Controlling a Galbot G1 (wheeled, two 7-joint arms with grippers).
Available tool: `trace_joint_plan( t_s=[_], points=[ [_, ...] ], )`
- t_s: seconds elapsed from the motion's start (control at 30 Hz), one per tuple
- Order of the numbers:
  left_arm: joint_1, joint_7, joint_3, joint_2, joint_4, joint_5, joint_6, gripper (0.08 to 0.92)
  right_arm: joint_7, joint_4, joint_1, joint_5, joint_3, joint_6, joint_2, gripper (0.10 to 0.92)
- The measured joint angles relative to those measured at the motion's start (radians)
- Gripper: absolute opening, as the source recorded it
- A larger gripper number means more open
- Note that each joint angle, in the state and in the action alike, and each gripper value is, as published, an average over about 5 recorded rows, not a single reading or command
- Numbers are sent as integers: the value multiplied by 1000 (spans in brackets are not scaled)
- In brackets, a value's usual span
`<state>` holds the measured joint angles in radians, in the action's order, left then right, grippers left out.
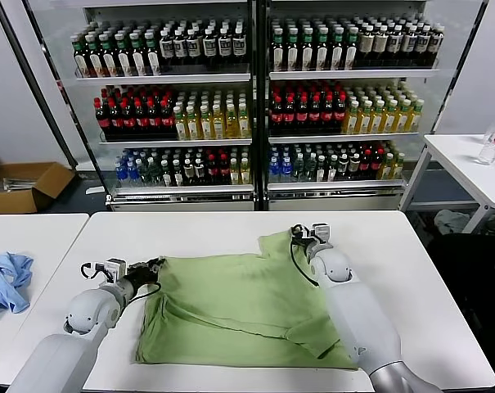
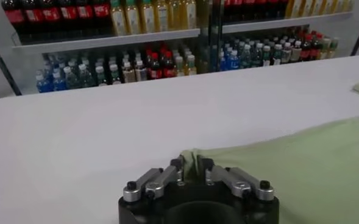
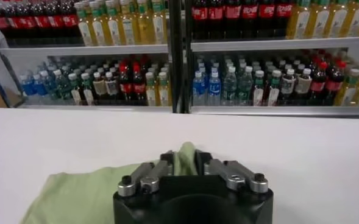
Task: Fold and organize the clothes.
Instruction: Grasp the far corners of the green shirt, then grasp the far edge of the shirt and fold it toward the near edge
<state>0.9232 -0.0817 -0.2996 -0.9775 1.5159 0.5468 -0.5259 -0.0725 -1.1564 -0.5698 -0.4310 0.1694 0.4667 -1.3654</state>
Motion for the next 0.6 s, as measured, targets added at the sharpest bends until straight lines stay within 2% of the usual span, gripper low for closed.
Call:
trace_joint_plan(
  t_s=[0.13,0.37,0.6],
  points=[
    [13,-4,-4,5,13,15,28,91,-19,-122,-47,-59,1,21,42,106],
    [85,-5,-44,55,109,77,73,85,-61,-431,-207,-176,50,59,165,106],
    [214,-8,-117,105,236,118,99,85,-80,-703,-443,-215,131,72,248,106]
  ],
)
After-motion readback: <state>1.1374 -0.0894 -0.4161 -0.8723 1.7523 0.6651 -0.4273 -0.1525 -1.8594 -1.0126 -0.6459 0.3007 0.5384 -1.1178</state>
